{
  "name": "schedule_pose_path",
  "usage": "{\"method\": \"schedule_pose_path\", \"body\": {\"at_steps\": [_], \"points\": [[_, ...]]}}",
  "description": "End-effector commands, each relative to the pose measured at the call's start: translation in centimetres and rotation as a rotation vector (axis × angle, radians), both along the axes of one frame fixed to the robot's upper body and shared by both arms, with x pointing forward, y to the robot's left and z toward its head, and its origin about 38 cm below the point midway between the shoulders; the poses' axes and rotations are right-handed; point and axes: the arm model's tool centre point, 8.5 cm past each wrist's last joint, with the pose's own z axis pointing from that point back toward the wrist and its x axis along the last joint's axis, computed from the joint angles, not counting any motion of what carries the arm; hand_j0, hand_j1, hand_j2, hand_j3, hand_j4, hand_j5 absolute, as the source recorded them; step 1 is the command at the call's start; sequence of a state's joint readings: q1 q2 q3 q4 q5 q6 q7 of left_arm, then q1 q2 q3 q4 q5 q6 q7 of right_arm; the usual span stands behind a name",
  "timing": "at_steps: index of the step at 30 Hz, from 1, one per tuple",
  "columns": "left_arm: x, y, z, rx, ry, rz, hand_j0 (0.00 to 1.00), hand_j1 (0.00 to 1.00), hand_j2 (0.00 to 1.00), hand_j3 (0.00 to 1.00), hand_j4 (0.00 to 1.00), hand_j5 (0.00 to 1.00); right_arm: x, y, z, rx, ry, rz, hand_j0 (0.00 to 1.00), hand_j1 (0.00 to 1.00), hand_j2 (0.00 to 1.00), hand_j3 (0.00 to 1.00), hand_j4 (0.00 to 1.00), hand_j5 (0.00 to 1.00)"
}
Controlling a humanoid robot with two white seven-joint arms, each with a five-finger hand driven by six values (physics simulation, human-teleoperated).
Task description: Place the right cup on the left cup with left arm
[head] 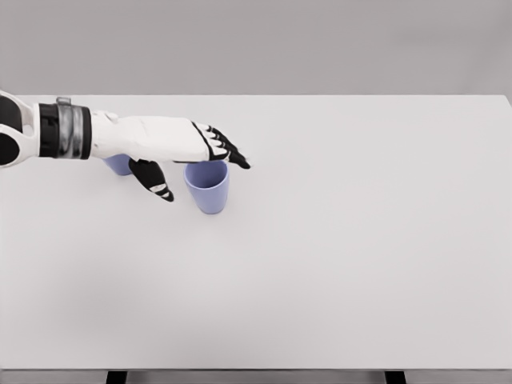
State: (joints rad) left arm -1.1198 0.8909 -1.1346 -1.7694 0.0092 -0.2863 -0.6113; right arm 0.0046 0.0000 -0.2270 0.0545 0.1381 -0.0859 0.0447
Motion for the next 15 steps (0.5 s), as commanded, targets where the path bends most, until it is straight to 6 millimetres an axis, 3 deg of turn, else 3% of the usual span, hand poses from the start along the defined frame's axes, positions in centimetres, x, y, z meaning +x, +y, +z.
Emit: {"method": "schedule_pose_path", "body": {"at_steps": [1,15], "points": [[0.3,0.2,-0.4,0.048,-0.045,0.006,1.0,1.0,1.0,1.0,1.0,1.0,0.0,0.0,0.0,0.0,0.001,0.0,1.0,1.0,1.0,1.0,1.0,1.0],[2.2,-1.4,-1.3,0.096,-0.067,-0.005,1.0,1.0,1.0,1.0,1.0,1.0,0.0,0.0,0.0,0.0,-0.001,0.0,1.0,1.0,1.0,1.0,1.0,1.0]]}}
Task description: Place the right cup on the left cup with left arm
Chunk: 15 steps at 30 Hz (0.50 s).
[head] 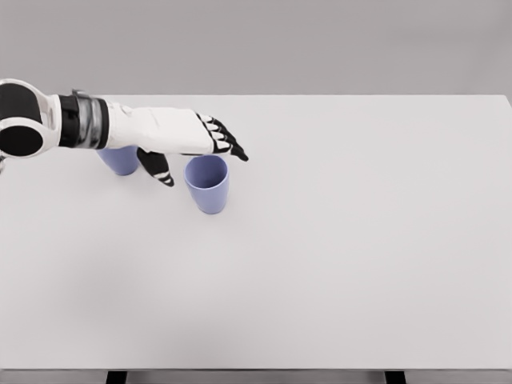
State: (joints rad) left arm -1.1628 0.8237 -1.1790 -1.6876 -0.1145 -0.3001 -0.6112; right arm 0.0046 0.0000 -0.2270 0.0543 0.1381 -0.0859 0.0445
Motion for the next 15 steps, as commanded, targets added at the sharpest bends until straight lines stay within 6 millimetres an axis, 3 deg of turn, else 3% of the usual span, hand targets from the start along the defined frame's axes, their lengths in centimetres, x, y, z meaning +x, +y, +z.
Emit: {"method": "schedule_pose_path", "body": {"at_steps": [1,15], "points": [[0.1,-0.4,-0.8,0.009,0.018,-0.005,1.0,1.0,1.0,1.0,1.0,1.0,0.0,0.0,0.0,0.0,0.001,0.0,1.0,1.0,1.0,1.0,1.0,1.0],[0.7,-1.8,-1.8,0.071,0.044,-0.028,0.99,0.99,0.99,0.99,0.99,0.99,0.0,0.0,0.0,0.0,-0.001,0.0,1.0,1.0,1.0,1.0,1.0,1.0]]}}
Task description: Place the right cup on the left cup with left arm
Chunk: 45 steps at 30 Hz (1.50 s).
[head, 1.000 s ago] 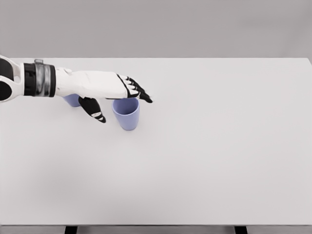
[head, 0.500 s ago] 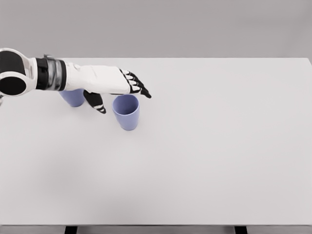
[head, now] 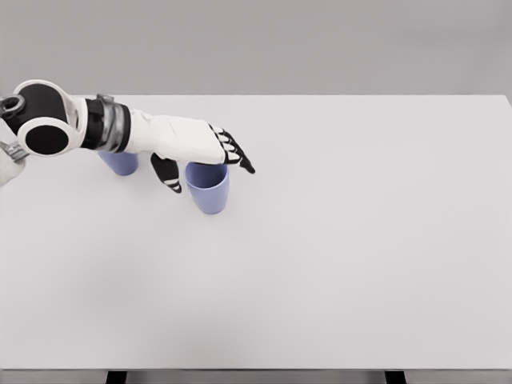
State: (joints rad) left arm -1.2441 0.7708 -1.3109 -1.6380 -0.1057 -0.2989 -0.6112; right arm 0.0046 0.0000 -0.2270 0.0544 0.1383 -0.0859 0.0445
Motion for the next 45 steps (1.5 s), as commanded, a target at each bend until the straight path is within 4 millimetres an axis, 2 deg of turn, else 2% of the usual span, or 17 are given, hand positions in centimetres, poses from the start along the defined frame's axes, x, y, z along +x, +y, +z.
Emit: {"method": "schedule_pose_path", "body": {"at_steps": [1,10,23,35,45], "points": [[0.1,0.0,-0.4,0.004,0.01,0.003,0.98,0.98,0.98,0.98,0.98,0.98,0.0,0.0,0.0,0.0,-0.001,0.0,1.0,1.0,1.0,1.0,1.0,1.0],[1.1,-0.5,-1.1,0.008,0.024,0.02,0.98,0.98,0.98,0.98,0.98,0.98,0.0,0.0,0.0,0.0,0.001,0.0,1.0,1.0,1.0,1.0,1.0,1.0],[2.3,0.8,-2.3,0.026,0.044,0.077,0.98,0.98,0.98,0.98,0.98,0.98,0.0,0.0,0.0,0.0,-0.001,0.0,1.0,1.0,1.0,1.0,1.0,1.0],[2.4,-0.2,-3.0,0.032,0.053,0.064,0.96,0.96,0.96,0.96,0.96,0.96,0.0,0.0,0.0,0.0,0.001,0.0,1.0,1.0,1.0,1.0,1.0,1.0],[2.5,0.0,-3.4,0.038,0.061,0.072,0.95,0.95,0.95,0.95,0.95,0.95,0.0,0.0,0.0,0.0,0.001,0.0,1.0,1.0,1.0,1.0,1.0,1.0]]}}
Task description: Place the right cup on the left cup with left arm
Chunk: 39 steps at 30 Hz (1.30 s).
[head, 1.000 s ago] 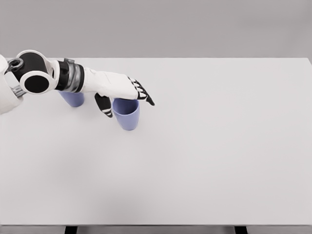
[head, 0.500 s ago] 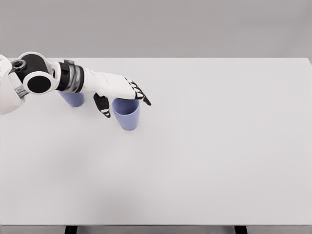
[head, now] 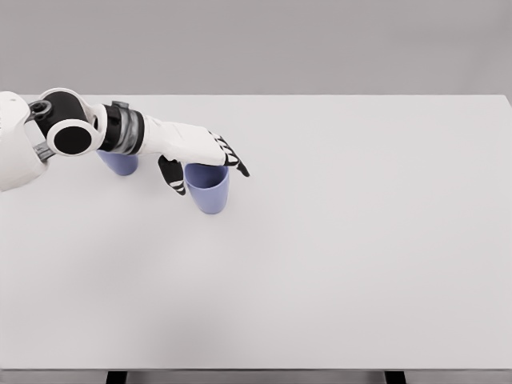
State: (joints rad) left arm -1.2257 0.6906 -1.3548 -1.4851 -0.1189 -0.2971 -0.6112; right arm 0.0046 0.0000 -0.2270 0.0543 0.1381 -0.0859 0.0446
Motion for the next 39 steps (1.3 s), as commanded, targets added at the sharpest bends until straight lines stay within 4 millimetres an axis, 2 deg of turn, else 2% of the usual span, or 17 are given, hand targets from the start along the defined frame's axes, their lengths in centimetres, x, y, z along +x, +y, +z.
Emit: {"method": "schedule_pose_path", "body": {"at_steps": [1,16,21,26,39], "points": [[-0.04,0.03,-0.25,0.004,0.006,0.001,0.95,0.95,0.95,0.95,0.95,0.95,0.02,0.0,0.0,0.0,-0.001,0.0,1.0,1.0,1.0,1.0,1.0,1.0],[-0.09,0.04,-0.42,0.006,0.01,0.001,0.96,0.96,0.96,0.96,0.96,0.96,-0.03,0.01,0.0,0.0,0.001,0.0,1.0,1.0,1.0,1.0,1.0,1.0],[-0.06,0.1,-0.35,0.007,0.008,0.002,0.83,0.83,0.83,0.83,0.83,0.83,0.02,0.0,0.0,0.0,-0.001,0.0,1.0,1.0,1.0,1.0,1.0,1.0],[-0.08,0.1,-0.38,0.012,0.002,-0.001,0.76,0.76,0.76,0.76,0.76,0.76,-0.03,0.01,0.0,0.0,0.001,0.0,1.0,1.0,1.0,1.0,1.0,1.0],[-0.09,0.3,0.32,0.012,-0.013,-0.004,0.72,0.72,0.72,0.72,0.72,0.72,-0.03,0.01,0.0,0.0,0.001,0.0,1.0,1.0,1.0,1.0,1.0,1.0]]}}
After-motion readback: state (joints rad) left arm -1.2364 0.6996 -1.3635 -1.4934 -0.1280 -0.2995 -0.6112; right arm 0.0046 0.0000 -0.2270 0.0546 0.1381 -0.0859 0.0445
